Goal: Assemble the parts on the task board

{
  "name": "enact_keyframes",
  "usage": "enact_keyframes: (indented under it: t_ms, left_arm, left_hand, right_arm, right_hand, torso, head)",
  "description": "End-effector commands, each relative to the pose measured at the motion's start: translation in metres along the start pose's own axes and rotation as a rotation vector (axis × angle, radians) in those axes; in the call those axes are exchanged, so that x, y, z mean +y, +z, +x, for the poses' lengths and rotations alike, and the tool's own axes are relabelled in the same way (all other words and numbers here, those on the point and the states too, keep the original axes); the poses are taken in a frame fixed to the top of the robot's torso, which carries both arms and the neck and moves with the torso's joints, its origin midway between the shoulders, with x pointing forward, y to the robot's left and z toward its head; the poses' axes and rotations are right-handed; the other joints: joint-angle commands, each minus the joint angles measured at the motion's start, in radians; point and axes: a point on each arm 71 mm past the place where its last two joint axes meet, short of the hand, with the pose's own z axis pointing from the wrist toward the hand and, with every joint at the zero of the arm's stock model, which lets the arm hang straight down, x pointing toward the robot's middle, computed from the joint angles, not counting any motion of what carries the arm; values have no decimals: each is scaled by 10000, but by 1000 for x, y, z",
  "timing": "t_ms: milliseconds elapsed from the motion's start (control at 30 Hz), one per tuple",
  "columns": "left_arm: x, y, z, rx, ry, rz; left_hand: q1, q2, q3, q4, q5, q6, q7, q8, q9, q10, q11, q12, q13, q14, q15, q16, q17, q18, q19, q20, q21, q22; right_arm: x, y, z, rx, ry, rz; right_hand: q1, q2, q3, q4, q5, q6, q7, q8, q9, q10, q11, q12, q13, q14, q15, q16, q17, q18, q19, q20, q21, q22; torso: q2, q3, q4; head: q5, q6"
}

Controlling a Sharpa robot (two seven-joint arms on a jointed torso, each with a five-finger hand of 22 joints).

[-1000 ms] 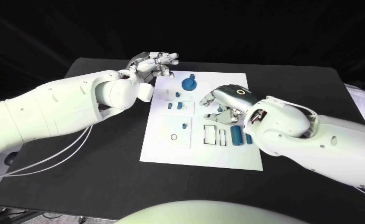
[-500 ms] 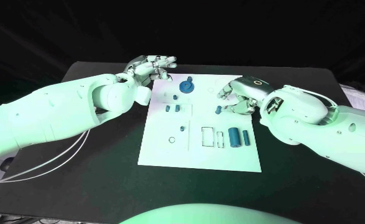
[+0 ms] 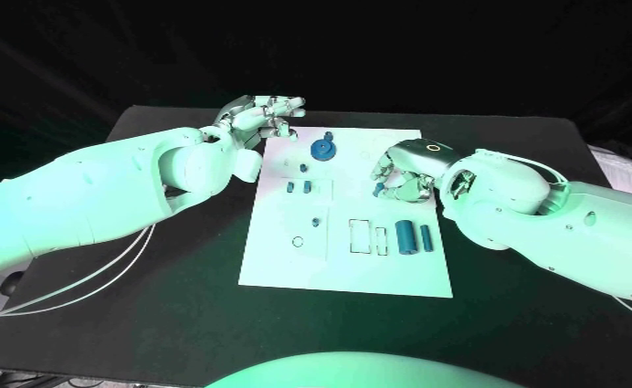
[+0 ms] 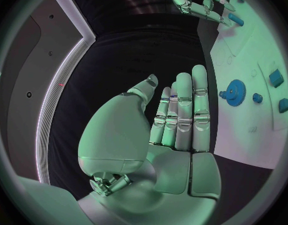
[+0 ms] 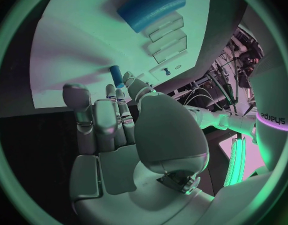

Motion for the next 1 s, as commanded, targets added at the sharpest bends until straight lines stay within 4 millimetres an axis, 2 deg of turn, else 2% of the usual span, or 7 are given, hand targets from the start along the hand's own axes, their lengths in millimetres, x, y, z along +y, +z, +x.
enact_keyframes:
  t_ms: [33, 100, 200, 533, 700, 1000]
  left_arm:
    - [-1, 0, 3, 219, -30, 55]
    - [-1, 0, 2, 222, -31, 33]
    - [0, 0, 2, 222, -44, 13]
    - [0, 0, 1, 253, 30, -23]
    - [0, 0, 1, 267, 51, -35]
    - [0, 0, 1, 258, 93, -39]
  left_hand:
    - [24, 63, -75, -1, 11, -26, 58, -8, -15, -53, 0, 54, 13, -23, 14, -52, -11, 189, 49, 15, -35, -13]
    - [24, 63, -75, -1, 11, -26, 58, -8, -15, -53, 0, 54, 13, -23, 14, -52, -11, 189, 49, 15, -35, -13]
    - [24, 64, -81, -1, 11, -27, 61, -8, -16, -54, 1, 56, 14, -25, 15, -53, -13, 189, 49, 16, -39, -16]
    - [18, 64, -103, 5, 11, -31, 69, -8, -18, -59, 7, 61, 15, -32, 19, -55, -20, 188, 50, 18, -52, -27]
    - [18, 64, -103, 5, 11, -31, 69, -8, -18, -59, 7, 61, 15, -32, 19, -55, -20, 188, 50, 18, -52, -27]
    - [18, 64, -103, 5, 11, -31, 69, -8, -18, -59, 7, 61, 15, -32, 19, -55, -20, 188, 50, 18, -52, -27]
  right_arm:
    - [2, 1, 5, 496, -274, -110]
    - [3, 3, 7, 589, -291, -111]
    - [3, 4, 8, 631, -326, -86]
    - [1, 7, 10, 476, -585, 78]
    - [1, 7, 10, 265, -655, 140]
    - [7, -4, -3, -1256, -108, -134]
  right_hand:
    - [55, 129, 132, -10, -24, 180, -38, 94, 28, 186, -35, 76, -11, 251, -106, 18, 28, 62, 68, -63, 70, 53]
    - [191, 263, 323, -57, -46, 425, -91, 187, 74, 437, -102, 122, -3, 302, -163, 166, 189, 19, 181, -109, 239, 313]
    - [237, 316, 462, -81, -48, 556, -105, 228, 99, 589, -128, 109, -8, 328, -188, 240, 259, -5, 240, -142, 330, 439]
    - [340, 401, 803, -179, -91, 755, -122, 273, 143, 852, -178, 17, -10, 361, -234, 383, 388, -45, 344, -199, 510, 686]
    - [498, 463, 1070, -325, -105, 798, -102, 271, 155, 944, -186, -47, -11, 365, -246, 432, 429, -60, 371, -222, 574, 770]
    - [590, 437, 1405, -531, -109, 1015, -60, 364, 223, 1297, -216, -42, 36, 383, -282, 529, 503, -133, 531, -256, 882, 1227]
  torso:
    - [2, 5, -4]
    - [-2, 6, 1]
    - [-8, 4, 1]
    - [-7, 14, -9]
    - [-8, 4, -1]
    - [-10, 11, -16]
  head:
    - [22, -24]
    - [18, -30]
    - [16, -55]
    - [41, -69]
    - [33, -79]
    - [25, -69]
